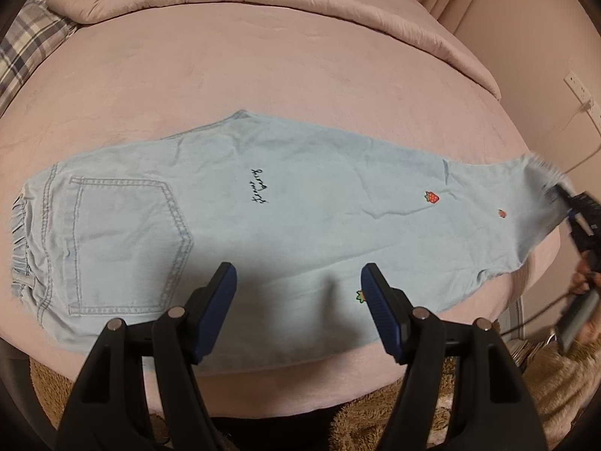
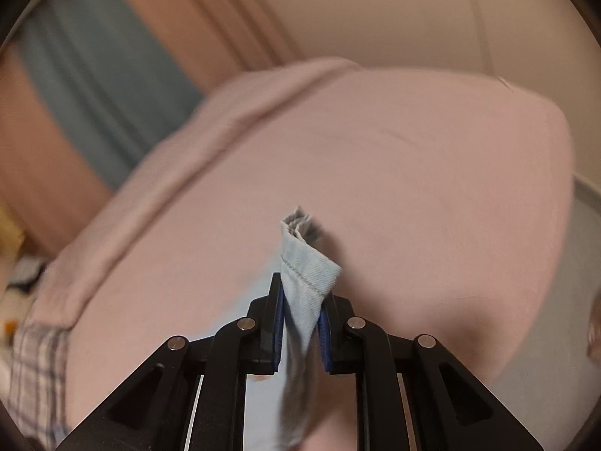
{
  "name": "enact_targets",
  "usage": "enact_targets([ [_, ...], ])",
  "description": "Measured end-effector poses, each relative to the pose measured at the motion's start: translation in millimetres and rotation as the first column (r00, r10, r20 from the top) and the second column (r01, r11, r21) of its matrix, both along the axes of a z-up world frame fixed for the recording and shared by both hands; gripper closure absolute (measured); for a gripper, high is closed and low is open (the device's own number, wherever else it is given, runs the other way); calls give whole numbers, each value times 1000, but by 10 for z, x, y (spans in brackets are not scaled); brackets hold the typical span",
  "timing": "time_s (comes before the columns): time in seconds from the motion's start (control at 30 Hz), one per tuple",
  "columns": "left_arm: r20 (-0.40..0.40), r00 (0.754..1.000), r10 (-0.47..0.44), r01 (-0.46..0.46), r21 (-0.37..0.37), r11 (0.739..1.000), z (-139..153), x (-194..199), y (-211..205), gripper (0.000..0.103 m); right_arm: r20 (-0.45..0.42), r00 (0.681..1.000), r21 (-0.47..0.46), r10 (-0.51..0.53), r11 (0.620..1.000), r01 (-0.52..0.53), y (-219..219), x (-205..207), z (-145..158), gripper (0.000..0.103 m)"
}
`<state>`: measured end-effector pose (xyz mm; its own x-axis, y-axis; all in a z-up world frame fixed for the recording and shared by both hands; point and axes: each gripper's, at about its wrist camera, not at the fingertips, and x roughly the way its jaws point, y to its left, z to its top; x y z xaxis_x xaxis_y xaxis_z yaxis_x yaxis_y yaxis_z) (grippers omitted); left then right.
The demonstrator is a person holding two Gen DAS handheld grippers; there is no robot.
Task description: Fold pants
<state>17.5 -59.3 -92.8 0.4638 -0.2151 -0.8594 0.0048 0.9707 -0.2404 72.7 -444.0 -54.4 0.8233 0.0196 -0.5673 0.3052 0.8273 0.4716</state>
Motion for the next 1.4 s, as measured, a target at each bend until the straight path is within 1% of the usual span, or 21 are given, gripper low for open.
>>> enact_targets([
  [0.1,1,1000,27,-27,-20,999,10,-14,95,34,62,988,-32,142,990,-141,434,-11,321,86],
  [0.2,3,999,52,-52,-33,998,30,-23,189,34,79,950,-61,302,953,-298,938,-15,477,86],
  [0.27,6,998,70,-70,-40,997,46,-30,256,34,73,916,-65,394,918,-390,1269,33,500,86],
  [0.37,7,995,104,-103,-52,993,61,-29,373,34,40,851,-57,524,851,-522,1755,156,415,86],
  [0.43,5,992,130,-129,-58,990,56,-39,459,34,-28,811,-95,584,806,-584,2114,267,267,86],
  [0.47,5,991,135,-135,-58,989,57,-59,505,34,-57,797,-106,601,790,-604,2218,351,202,86],
  [0.57,-4,989,150,-150,-61,987,40,-77,585,34,-166,731,-97,662,727,-680,2587,435,-140,86],
  [0.67,-22,987,158,-159,-75,984,11,-69,632,34,-281,681,-79,676,691,-719,2785,358,-437,86],
  [0.77,-29,989,147,-149,-81,985,5,-52,622,35,-351,656,-84,668,676,-732,2823,285,-585,86],
  [0.87,-39,993,116,-119,-97,988,1,57,564,35,-355,632,-35,689,665,-746,2754,246,-535,69],
  [0.9,-43,994,104,-108,-108,988,-1,67,550,35,-343,633,-22,694,668,-744,2708,233,-475,58],
  [0.93,-47,995,87,-92,-122,988,5,98,513,35,-330,639,-20,695,672,-740,2675,209,-433,52],
  [0.97,-48,996,72,-78,-133,988,4,127,486,35,-313,650,-25,692,678,-734,2589,177,-358,41],
  [1.0,-48,997,56,-62,-144,988,9,158,442,35,-294,668,-37,683,691,-722,2481,137,-288,34],
  [1.07,-50,998,23,-31,-164,986,4,227,334,34,-277,715,-71,641,729,-681,2298,84,-219,34],
  [1.17,-58,998,-35,24,-183,983,-40,334,129,35,-282,808,-126,517,815,-566,1914,25,-187,34],
  [1.2,-62,996,-56,44,-190,981,-62,367,57,36,-283,829,-133,483,836,-532,1833,28,-197,34],
  [1.27,-84,992,-99,80,-208,975,-156,434,-77,36,-294,861,-142,414,872,-468,1655,16,-237,34],
  [1.33,-114,986,-125,96,-231,968,-251,493,-191,41,-316,884,-161,344,899,-408,1539,-5,-302,37],
  [1.37,-132,982,-134,97,-250,963,-316,522,-238,49,-320,891,-170,321,906,-387,1487,-15,-321,41],
  [1.4,-141,982,-129,91,-252,964,-353,529,-262,56,-323,896,-178,305,910,-374,1454,-22,-345,51],
])
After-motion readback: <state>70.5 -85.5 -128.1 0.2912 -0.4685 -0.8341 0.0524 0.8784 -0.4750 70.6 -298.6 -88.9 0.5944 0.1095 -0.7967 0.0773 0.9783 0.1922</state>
